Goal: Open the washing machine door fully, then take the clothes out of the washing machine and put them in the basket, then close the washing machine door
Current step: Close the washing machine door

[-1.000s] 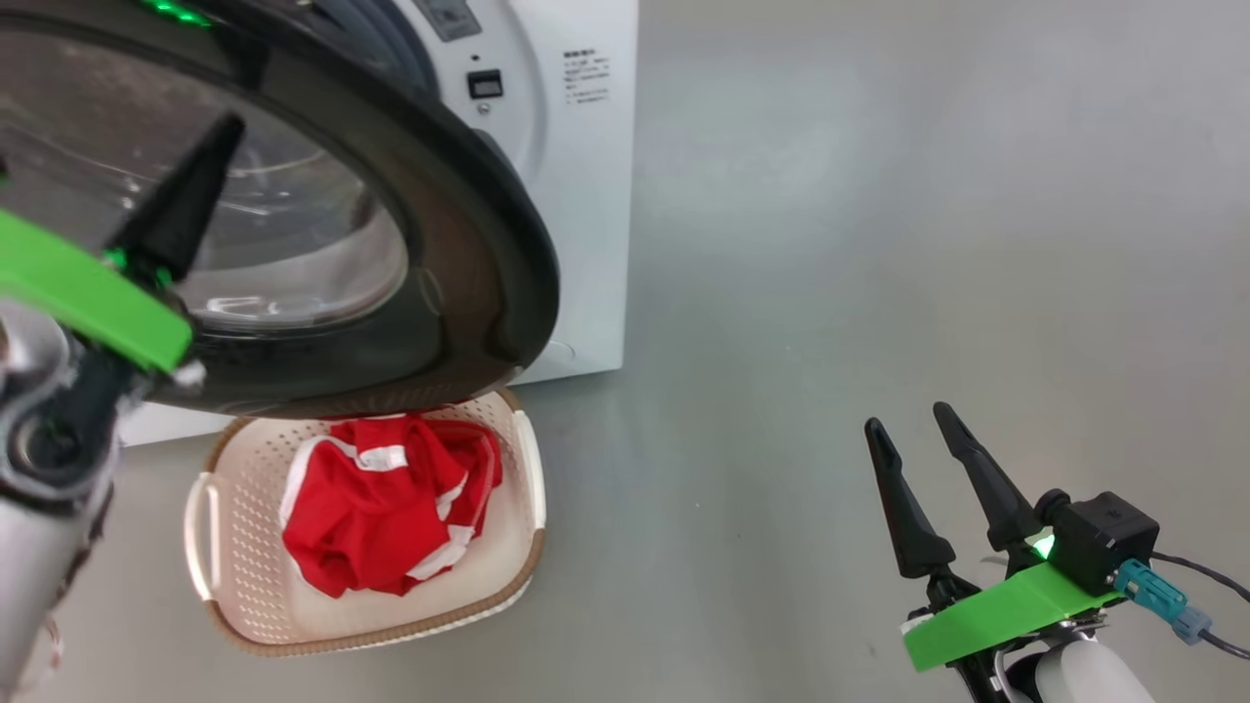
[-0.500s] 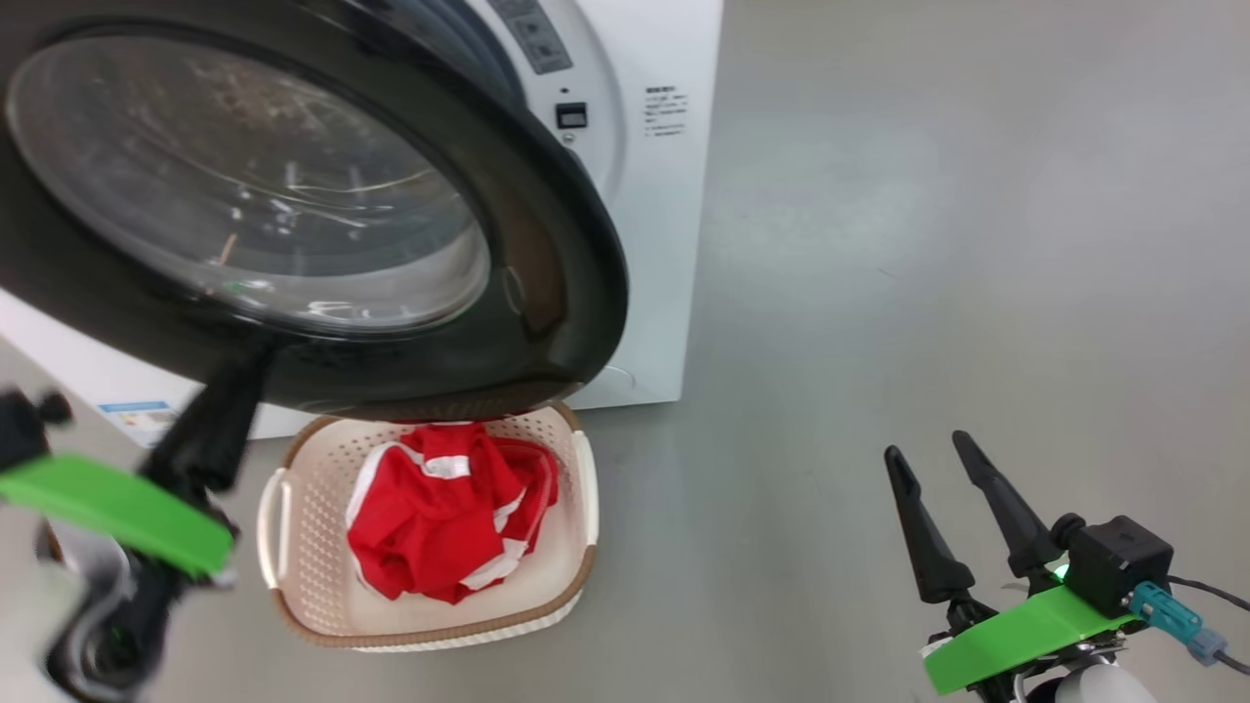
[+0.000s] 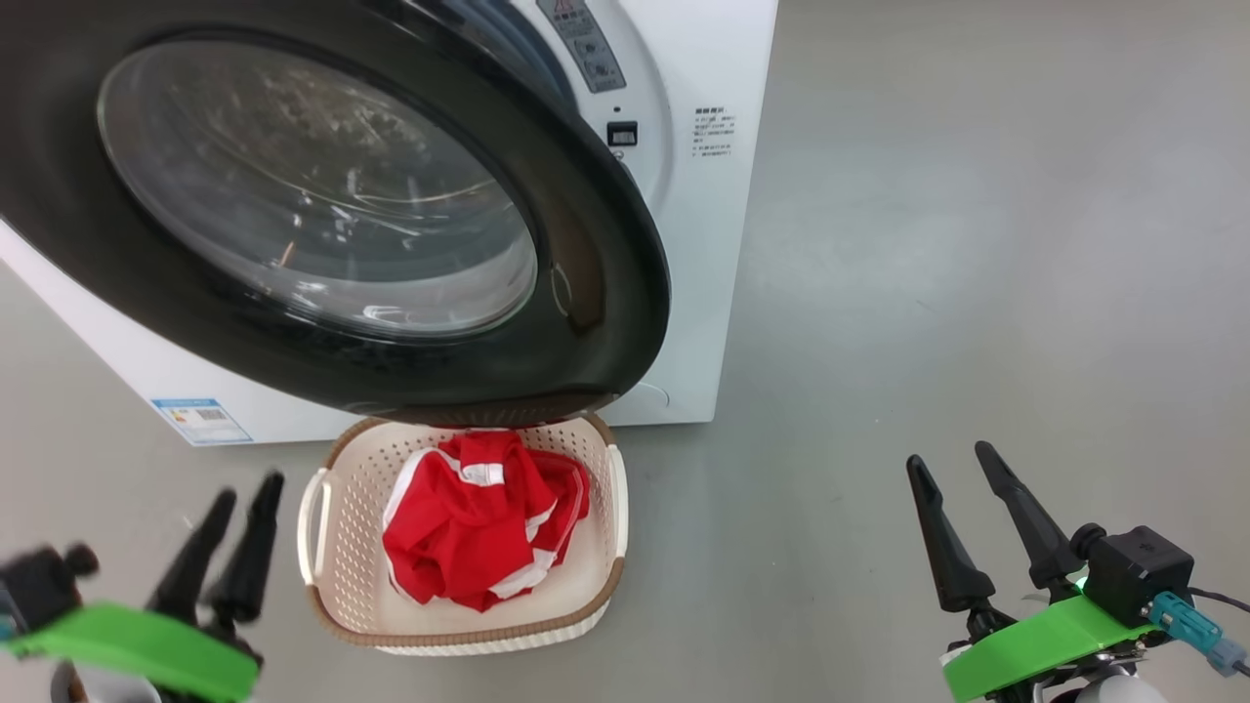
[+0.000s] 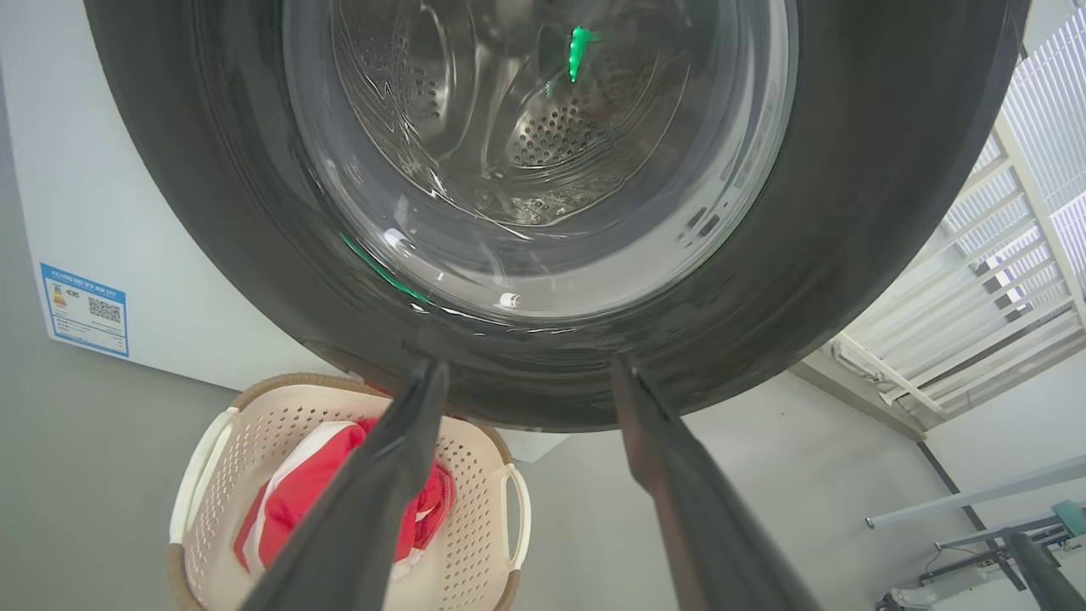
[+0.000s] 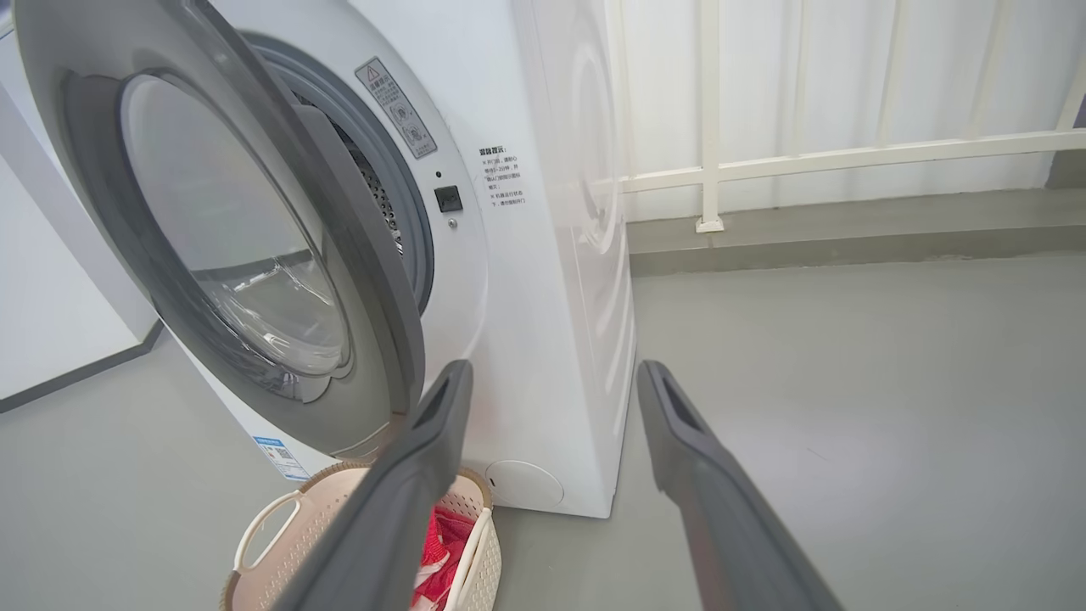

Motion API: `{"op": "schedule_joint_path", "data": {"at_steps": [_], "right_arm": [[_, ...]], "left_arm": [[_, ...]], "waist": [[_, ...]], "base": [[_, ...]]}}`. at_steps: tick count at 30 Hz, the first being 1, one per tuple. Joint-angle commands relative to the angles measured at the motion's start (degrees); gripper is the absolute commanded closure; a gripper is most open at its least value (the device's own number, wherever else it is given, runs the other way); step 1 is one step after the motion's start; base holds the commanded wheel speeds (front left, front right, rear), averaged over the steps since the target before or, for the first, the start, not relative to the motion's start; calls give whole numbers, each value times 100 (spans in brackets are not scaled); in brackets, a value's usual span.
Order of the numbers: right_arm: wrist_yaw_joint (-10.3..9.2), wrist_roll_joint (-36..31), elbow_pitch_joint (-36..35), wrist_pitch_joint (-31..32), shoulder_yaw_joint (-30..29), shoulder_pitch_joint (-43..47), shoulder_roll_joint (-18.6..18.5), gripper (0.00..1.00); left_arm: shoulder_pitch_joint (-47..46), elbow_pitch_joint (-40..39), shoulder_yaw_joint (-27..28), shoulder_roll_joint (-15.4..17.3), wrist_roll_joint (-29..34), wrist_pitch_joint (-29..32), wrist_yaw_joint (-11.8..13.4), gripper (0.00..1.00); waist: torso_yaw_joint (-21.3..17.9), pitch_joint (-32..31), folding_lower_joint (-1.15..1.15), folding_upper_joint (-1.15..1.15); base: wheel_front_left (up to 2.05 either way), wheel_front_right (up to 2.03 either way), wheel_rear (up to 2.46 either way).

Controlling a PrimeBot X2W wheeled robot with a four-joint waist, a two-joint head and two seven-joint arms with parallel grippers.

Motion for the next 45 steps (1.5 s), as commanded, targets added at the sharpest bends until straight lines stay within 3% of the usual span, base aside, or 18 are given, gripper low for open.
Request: {"op": "schedule_joint_path", "data": {"at_steps": [1, 17, 27, 36, 45], "right_arm": [[36, -35, -130, -37, 54, 45, -70, 0], [36, -38, -147, -37, -177, 254, -52, 0], [36, -54, -182, -37, -304, 400, -80, 0], [36, -79, -203, -37, -447, 562, -77, 0], [36, -85, -224, -37, -491, 672, -41, 0]], "left_arm": [[112, -45, 405, 74, 309, -68, -33, 0], [1455, -183, 2197, -1367, 3246, -69, -33, 0], [1782, -774, 3062, -2046, 4737, -70, -33, 0], [2120, -1263, 3447, -2412, 5533, -70, -33, 0], [2298, -1459, 3514, -2587, 5800, -70, -33, 0]], "waist": [[5, -61, 0, 0], [-202, -170, 0, 0], [-260, -229, 0, 0], [-284, -400, 0, 0], [-248, -471, 0, 0]], "base": [[0, 0, 0], [0, 0, 0], [0, 0, 0], [0, 0, 0], [0, 0, 0]]}}
